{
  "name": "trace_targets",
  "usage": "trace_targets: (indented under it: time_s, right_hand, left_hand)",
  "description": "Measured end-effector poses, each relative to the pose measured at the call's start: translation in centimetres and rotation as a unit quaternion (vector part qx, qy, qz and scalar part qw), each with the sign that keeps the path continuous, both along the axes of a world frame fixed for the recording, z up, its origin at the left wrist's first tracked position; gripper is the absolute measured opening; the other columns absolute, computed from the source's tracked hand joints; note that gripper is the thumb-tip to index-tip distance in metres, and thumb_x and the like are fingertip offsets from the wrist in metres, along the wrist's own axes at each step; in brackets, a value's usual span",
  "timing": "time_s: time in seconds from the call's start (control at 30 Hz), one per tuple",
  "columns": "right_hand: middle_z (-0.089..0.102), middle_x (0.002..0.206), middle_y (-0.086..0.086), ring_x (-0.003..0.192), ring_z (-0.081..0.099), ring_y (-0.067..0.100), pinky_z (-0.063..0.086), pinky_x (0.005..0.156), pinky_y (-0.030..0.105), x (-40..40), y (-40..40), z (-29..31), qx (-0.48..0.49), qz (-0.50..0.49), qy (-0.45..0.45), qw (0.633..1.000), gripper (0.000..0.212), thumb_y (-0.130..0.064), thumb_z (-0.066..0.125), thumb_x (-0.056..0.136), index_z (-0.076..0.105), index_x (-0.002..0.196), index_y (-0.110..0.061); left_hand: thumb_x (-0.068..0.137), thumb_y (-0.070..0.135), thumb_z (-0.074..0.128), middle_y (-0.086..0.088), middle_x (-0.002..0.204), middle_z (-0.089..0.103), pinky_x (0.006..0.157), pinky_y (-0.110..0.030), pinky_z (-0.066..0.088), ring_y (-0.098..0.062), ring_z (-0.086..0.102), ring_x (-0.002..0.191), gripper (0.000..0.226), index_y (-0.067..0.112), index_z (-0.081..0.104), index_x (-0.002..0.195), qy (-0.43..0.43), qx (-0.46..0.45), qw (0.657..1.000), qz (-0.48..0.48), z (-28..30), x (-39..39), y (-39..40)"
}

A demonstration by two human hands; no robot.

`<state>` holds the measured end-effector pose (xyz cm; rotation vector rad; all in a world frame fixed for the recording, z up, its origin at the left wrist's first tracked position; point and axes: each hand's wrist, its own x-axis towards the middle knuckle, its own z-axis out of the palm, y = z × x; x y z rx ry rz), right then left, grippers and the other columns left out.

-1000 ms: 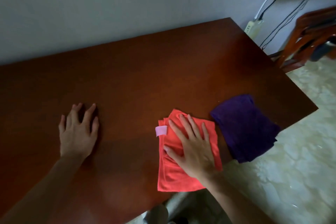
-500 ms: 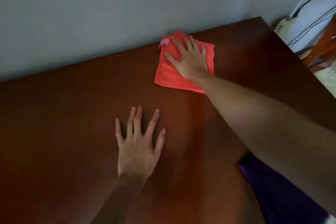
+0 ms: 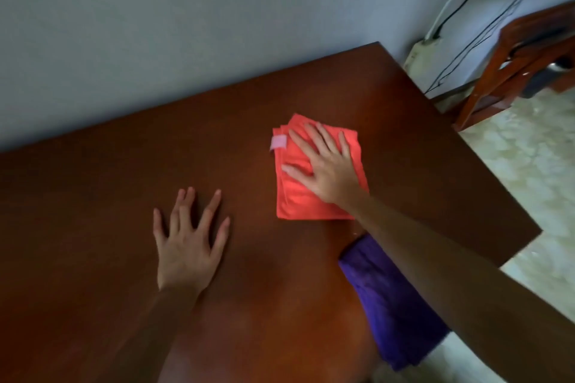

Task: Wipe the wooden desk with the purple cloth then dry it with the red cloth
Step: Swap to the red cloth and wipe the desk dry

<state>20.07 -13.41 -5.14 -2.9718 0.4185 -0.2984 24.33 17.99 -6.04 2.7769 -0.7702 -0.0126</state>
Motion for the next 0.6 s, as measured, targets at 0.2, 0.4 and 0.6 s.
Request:
trace_targets:
  time_s: [0.2, 0.4, 0.6]
  right_hand:
    - [0.026, 0.173, -0.006, 0.161, 0.018, 0.02, 0.015, 0.127, 0.059, -4.9, -1.2, -0.1, 0.009, -0.032, 0.016, 0.999, 0.079, -0.08, 0.038, 0.095, 0.031, 0.164, -0.042]
    - [0.032, 0.171, -0.007, 0.16, 0.023, 0.019, 0.019, 0.126, 0.058, 0.1, -5.2, -0.8, 0.005, -0.033, -0.022, 0.999, 0.075, -0.08, 0.037, 0.094, 0.036, 0.161, -0.046]
    - [0.027, 0.173, -0.005, 0.161, 0.018, 0.022, 0.012, 0.127, 0.058, 12.4, -14.5, -0.6, 0.031, -0.021, 0.012, 0.999, 0.086, -0.085, 0.019, 0.086, 0.03, 0.162, -0.047]
  left_hand:
    - [0.099, 0.046, 0.038, -0.014, 0.153, 0.047, 0.116, -0.054, 0.029, -0.032, 0.042, 0.143, 0.054, 0.02, 0.06, 0.142, -0.016, -0.066, 0.997, -0.023, 1.6, -0.7, -4.2]
    - [0.098, 0.041, 0.046, -0.012, 0.15, 0.052, 0.111, -0.048, 0.036, -0.029, 0.046, 0.14, 0.049, 0.019, 0.06, 0.14, -0.018, -0.086, 0.995, -0.036, 2.0, -2.6, -13.3]
    - [0.099, 0.051, 0.041, -0.013, 0.154, 0.048, 0.121, -0.061, 0.023, -0.026, 0.042, 0.148, 0.057, 0.03, 0.049, 0.152, -0.022, -0.036, 0.999, 0.015, -0.2, -3.4, -21.7]
